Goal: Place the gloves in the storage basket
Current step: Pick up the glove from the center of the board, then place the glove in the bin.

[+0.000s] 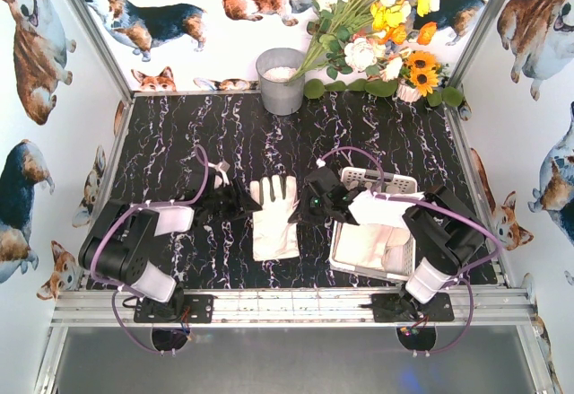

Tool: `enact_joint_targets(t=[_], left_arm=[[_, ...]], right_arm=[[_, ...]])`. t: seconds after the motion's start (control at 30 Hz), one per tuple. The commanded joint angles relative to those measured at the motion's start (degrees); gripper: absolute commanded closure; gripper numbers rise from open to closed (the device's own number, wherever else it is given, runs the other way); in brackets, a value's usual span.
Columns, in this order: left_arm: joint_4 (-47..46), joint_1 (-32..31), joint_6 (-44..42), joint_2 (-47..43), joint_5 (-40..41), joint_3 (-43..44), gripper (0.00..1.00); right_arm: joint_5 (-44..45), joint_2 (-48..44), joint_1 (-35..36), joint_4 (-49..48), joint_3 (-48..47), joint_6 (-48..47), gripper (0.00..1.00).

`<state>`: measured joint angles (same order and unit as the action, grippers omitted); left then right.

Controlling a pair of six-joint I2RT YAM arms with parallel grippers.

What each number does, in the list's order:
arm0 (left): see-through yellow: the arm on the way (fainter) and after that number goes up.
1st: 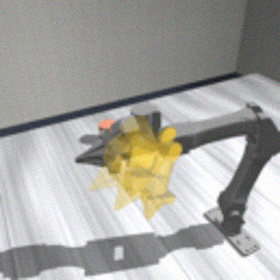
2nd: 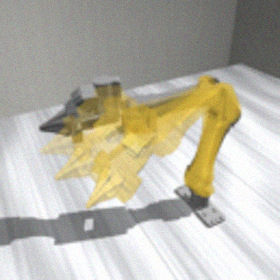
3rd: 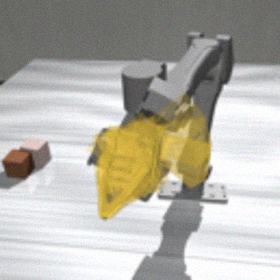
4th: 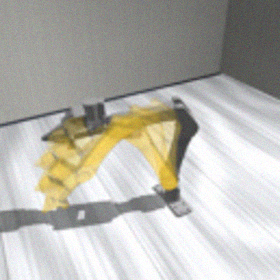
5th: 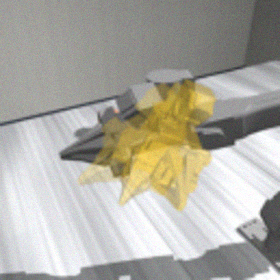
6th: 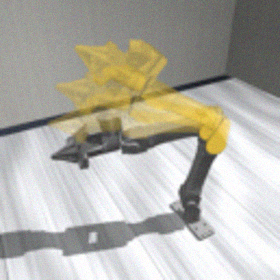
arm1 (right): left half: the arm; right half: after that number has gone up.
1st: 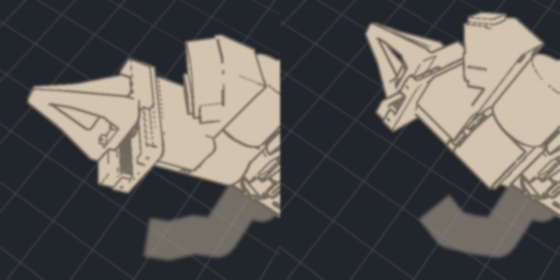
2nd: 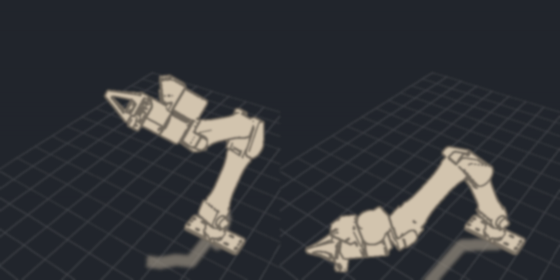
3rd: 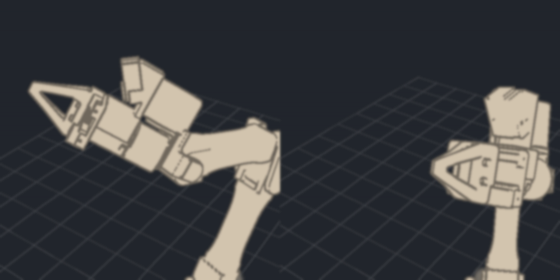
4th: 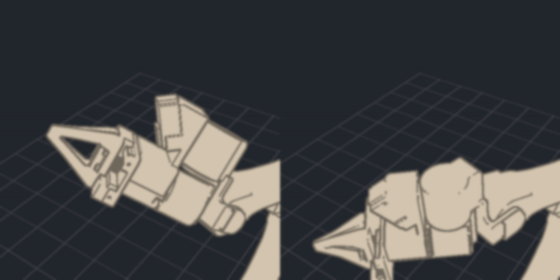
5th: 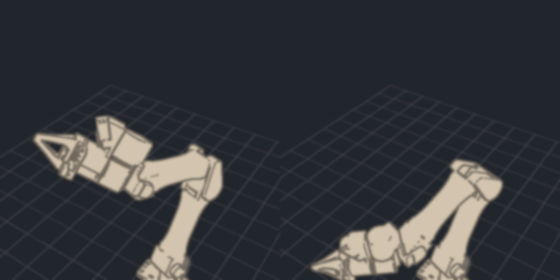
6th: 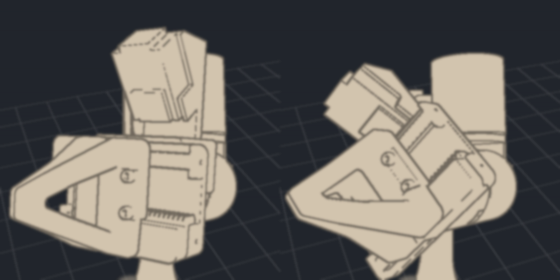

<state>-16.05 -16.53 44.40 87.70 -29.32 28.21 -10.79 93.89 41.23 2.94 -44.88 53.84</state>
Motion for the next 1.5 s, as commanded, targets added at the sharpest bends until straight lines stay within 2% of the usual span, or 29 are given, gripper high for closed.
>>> enact_joint_targets(t=[0.0, 0.17, 0.37, 0.53, 0.7, 0.9, 1.23, 1.33, 1.47], left_arm=[[0.2, -0.5, -1.0, 5.0, 2.7, -1.5, 0.59], [0.1, -0.8, -1.4, 5.6, 4.2, -1.6, 0.78], [1.0, -0.9, -2.5, 2.3, 5.3, -1.5, 1.00], [3.5, -1.6, -2.1, -5.3, 7.5, -1.3, 1.00], [6.2, -5.3, 0.5, -14.4, 13.6, -1.5, 1.00], [8.9, -10.4, 3.2, -19.1, 18.2, 1.6, 1.00], [10.0, -27.0, 6.3, -10.4, 31.2, 15.6, 1.00], [7.4, -30.6, 7.6, -5.2, 32.3, 19.5, 1.00], [6.4, -33.5, 7.5, 2.6, 32.1, 25.5, 1.00]], right_arm=[[1.3, 1.2, 0.3, 0.5, -3.2, -1.9, 1.00], [1.2, 2.2, 0.6, 0.2, -4.0, -2.1, 1.00], [0.7, 1.1, 0.7, 0.2, -5.0, -3.6, 1.00], [1.0, -3.6, 0.7, 3.7, -6.9, -5.3, 1.00], [0.7, -9.8, 0.0, 10.9, -9.1, -7.6, 1.00], [0.5, -18.8, -1.8, 20.6, -9.6, -9.0, 1.00], [17.0, -38.5, -7.0, 49.7, -11.1, -13.0, 1.00], [22.3, -41.8, -9.4, 57.2, -10.1, -13.3, 1.00], [26.7, -43.7, -12.5, 62.2, -8.3, -12.4, 1.00]])
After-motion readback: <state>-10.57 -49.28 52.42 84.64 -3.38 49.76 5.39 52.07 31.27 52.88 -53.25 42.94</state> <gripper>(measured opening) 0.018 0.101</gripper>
